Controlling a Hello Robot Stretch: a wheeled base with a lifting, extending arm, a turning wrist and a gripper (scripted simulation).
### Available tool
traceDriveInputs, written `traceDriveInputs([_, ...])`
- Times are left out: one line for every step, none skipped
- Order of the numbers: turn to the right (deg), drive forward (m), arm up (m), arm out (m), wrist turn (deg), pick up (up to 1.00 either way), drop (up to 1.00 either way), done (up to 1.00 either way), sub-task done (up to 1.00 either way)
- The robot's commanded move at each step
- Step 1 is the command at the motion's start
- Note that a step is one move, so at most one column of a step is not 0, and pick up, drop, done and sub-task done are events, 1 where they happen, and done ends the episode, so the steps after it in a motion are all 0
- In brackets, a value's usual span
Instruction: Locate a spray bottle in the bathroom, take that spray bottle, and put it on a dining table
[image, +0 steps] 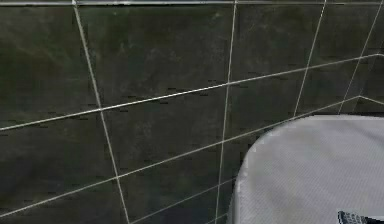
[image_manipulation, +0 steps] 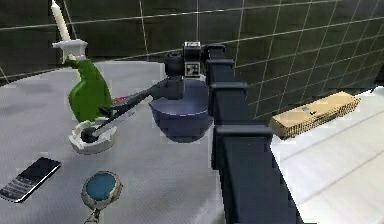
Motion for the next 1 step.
traceDriveInputs([0.0, 0.00, 0.00, 0.00, 0.0, 0.00, 0.00, 1.00, 0.00])
